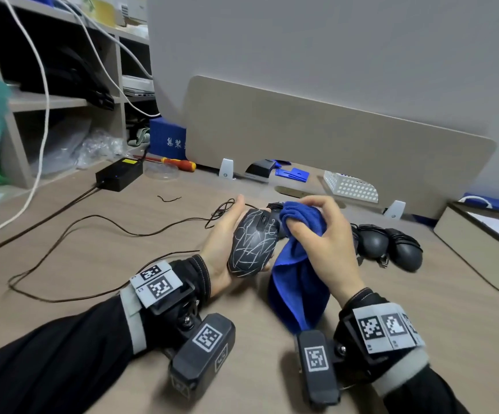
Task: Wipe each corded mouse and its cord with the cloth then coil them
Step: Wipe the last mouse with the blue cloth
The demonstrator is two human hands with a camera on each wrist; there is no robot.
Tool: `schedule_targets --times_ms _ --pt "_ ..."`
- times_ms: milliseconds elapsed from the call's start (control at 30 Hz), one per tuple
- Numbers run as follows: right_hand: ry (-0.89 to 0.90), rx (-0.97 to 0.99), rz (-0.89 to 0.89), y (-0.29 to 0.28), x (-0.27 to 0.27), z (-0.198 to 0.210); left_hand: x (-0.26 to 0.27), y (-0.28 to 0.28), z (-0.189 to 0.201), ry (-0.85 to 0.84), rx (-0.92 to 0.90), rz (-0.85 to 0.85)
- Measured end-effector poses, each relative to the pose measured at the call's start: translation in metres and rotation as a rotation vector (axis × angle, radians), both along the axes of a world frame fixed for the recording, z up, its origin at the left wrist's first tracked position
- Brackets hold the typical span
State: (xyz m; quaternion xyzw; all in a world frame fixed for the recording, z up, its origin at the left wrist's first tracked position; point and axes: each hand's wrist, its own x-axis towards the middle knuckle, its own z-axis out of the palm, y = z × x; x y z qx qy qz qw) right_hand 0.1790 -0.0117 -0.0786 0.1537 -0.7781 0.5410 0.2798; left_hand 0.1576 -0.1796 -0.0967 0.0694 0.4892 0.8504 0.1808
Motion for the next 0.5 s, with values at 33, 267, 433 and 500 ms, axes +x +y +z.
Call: schedule_targets --times_ms 33,267,433,500 --pt "0.028 0.028 0.014 -0.0012 0.0009 0.0013 0.0001 0.0 -0.0002 0.002 -0.007 0.0" --pt "-0.019 0.11 0.102 -0.0068 0.003 -0.0013 0.0011 0.0011 -0.0036 -0.026 -0.01 -0.013" --pt "-0.105 0.203 0.225 -0.0102 0.0081 0.0027 0.0001 0.0001 -0.0029 -0.07 0.005 0.039" --pt "-0.097 0.136 0.146 -0.006 0.0044 0.0021 0.001 0.0007 -0.003 -0.072 -0.037 -0.011"
